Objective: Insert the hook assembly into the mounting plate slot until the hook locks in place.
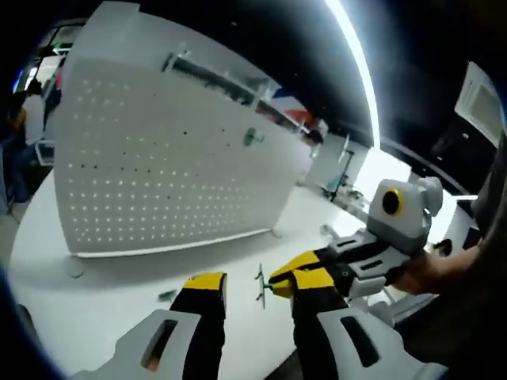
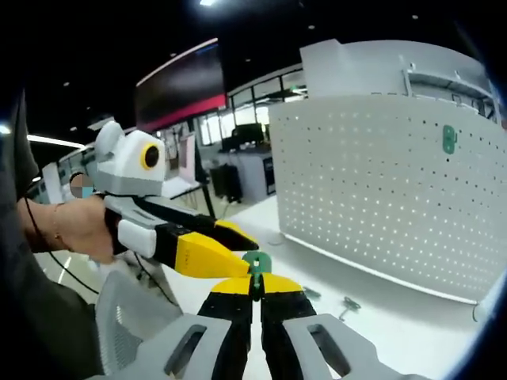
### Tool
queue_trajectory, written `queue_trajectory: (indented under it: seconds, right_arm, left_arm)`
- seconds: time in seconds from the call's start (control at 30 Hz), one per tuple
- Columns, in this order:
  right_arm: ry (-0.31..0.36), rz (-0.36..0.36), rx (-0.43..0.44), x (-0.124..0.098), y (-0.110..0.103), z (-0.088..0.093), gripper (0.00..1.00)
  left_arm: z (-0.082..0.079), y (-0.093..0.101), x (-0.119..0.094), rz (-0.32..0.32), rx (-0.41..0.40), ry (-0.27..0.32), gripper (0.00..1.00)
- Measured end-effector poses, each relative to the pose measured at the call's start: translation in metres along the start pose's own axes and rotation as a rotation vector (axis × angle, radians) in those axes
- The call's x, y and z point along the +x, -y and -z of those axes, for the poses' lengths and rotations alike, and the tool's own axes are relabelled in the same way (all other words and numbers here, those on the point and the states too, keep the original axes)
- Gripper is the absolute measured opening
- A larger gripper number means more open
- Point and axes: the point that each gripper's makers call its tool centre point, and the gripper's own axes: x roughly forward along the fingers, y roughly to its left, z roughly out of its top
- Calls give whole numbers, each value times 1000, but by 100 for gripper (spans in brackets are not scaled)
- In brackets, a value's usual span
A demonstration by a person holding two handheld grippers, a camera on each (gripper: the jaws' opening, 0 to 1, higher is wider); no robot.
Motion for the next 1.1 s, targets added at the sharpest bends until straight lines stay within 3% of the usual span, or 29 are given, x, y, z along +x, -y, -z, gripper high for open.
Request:
queue_trajectory:
  seconds: [0.17, 0.37, 0.63, 0.7, 1.1]
  right_arm:
    - [3, 16, 23, -2, 8, 0, 0]
    - [13, 24, 38, -3, 11, -1, 0]
    - [33, 28, 52, 0, 12, -5, 0]
    - [40, 32, 48, 1, 12, -8, 0]
    - [130, 114, 37, -5, 32, -32, 0]
  left_arm:
    - [-7, -2, -6, 2, -17, 49, 51]
    - [-6, 2, -8, 14, -13, 55, 66]
    - [-4, 10, -7, 26, -27, 54, 93]
    - [-6, 17, -6, 50, -62, 65, 100]
    - [-4, 27, -2, 70, -67, 68, 100]
